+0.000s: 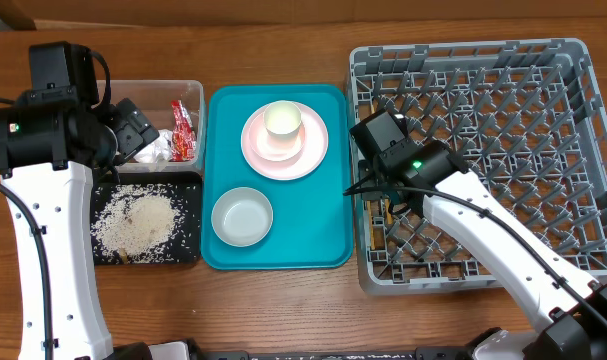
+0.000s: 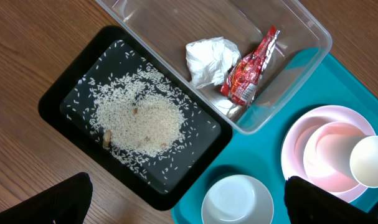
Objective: Sort waste into correct bins and load items into the dishwasher
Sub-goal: 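Insert the chopstick into the rack slot and open the right gripper, then move the right gripper back to the small white bowl on the tray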
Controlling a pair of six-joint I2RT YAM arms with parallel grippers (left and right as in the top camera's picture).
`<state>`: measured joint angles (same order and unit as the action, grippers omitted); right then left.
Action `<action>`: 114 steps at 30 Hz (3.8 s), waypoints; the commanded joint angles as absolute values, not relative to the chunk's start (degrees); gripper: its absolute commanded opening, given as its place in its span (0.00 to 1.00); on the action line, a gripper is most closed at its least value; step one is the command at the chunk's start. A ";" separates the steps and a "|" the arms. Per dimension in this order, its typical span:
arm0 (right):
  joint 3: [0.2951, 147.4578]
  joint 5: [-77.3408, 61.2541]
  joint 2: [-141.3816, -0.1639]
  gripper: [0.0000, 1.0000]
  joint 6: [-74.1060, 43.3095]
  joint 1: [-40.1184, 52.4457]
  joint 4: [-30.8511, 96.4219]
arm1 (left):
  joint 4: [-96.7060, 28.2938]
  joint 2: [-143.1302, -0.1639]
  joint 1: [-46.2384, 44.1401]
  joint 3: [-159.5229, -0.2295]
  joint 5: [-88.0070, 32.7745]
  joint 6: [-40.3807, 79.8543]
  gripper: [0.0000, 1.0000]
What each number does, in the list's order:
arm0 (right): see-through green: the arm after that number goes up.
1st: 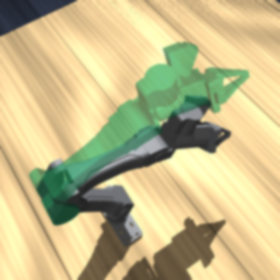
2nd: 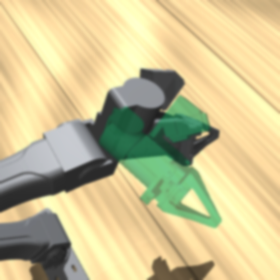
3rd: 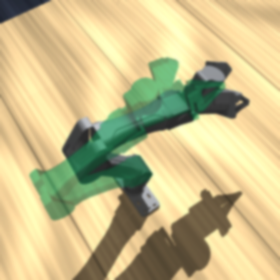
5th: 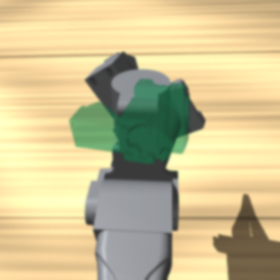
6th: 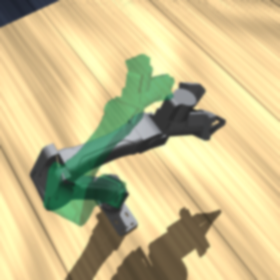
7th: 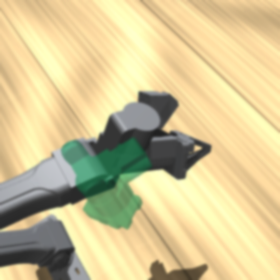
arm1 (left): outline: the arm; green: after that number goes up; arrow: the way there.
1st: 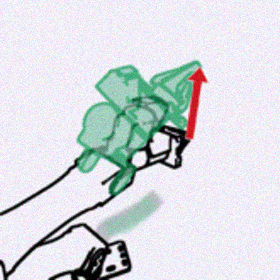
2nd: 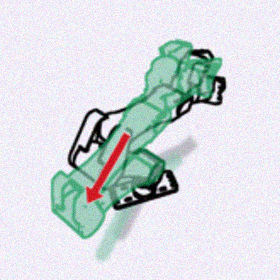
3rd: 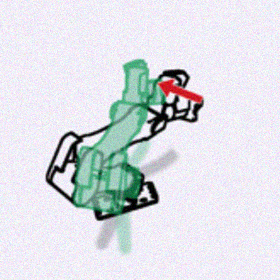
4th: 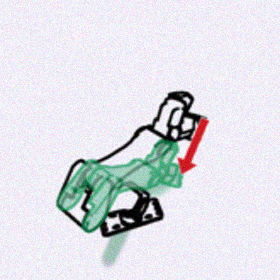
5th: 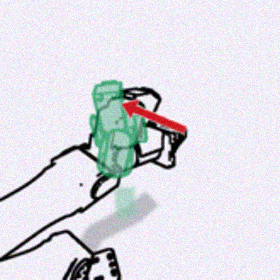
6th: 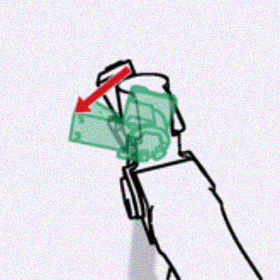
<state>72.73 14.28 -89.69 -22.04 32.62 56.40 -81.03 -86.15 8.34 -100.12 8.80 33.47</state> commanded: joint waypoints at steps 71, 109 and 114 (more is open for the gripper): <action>64.18 -4.23 -89.82 0.04 -30.48 32.45 59.55 | -81.01 -86.26 8.23 -100.25 8.95 32.77 1.00; 64.18 -7.99 -89.82 0.04 -29.98 32.49 59.16 | -81.01 -86.26 8.23 -100.25 8.95 32.77 1.00; 65.80 -4.34 -89.80 0.05 -27.66 31.03 62.17 | -81.01 -86.26 8.23 -100.25 8.95 32.77 1.00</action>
<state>64.31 -5.63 -89.76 -29.76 31.92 60.51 -81.03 -86.15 8.34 -100.12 8.80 33.45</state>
